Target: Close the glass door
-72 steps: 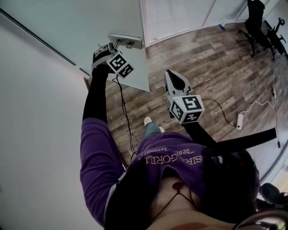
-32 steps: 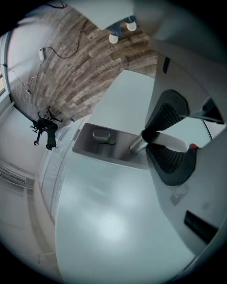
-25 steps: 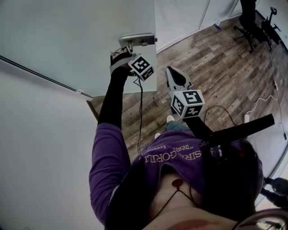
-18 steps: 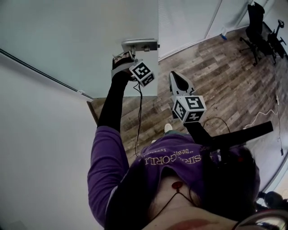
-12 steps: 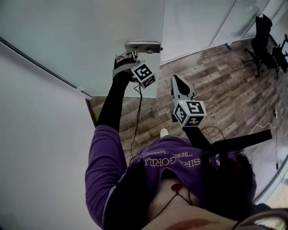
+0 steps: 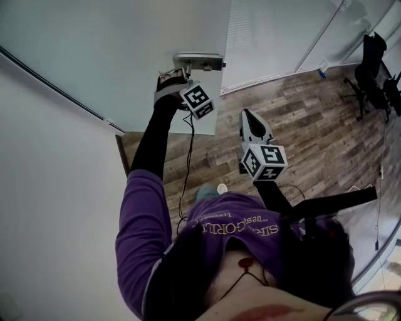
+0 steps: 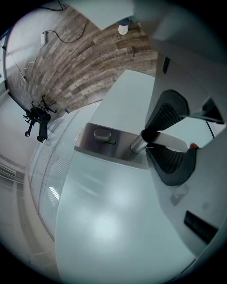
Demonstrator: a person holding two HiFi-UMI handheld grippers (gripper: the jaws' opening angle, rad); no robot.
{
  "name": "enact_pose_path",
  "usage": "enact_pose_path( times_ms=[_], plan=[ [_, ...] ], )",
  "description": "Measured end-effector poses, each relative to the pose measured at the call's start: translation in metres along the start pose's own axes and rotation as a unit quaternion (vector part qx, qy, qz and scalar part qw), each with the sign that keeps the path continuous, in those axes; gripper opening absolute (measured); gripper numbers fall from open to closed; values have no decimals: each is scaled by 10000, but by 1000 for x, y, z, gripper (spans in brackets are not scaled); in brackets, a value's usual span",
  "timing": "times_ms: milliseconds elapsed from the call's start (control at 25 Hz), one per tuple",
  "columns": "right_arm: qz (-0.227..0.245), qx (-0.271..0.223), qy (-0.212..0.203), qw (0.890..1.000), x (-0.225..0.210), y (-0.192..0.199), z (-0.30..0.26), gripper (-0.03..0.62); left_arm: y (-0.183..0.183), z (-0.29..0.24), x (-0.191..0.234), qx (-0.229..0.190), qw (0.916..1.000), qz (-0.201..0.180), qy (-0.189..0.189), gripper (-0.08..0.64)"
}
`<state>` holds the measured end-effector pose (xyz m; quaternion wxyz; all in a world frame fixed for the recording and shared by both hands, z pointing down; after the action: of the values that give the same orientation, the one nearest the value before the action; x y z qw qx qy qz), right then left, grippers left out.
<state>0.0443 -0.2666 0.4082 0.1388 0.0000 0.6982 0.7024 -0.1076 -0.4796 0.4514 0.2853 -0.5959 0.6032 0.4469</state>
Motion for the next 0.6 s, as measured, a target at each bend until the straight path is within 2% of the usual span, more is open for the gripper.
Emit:
enact_pose_path(
  times_ms=[240, 480, 600],
  plan=[
    [-33, 58, 40, 10000, 4, 8, -16, -14, -2, -19, 8, -110, 9999, 132, -10, 120],
    [9, -87, 145, 9999, 6, -1, -50, -14, -1, -42, 17, 31, 10000, -33, 62, 118],
    [100, -157, 198, 9996, 9, -3, -61, -14, -1, -48, 19, -70, 9999, -120, 29, 117]
  ],
)
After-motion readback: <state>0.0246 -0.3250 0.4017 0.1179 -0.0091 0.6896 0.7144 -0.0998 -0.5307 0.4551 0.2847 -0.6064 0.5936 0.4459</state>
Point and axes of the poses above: the fingertips, and each gripper's own axes: z backward along the fingers, x to its left, y out of its underside, the point moved 7 cm from there along z, backward along the fingers, and after that the axes turned 10 degrees about -x, right-handed, at the moved point
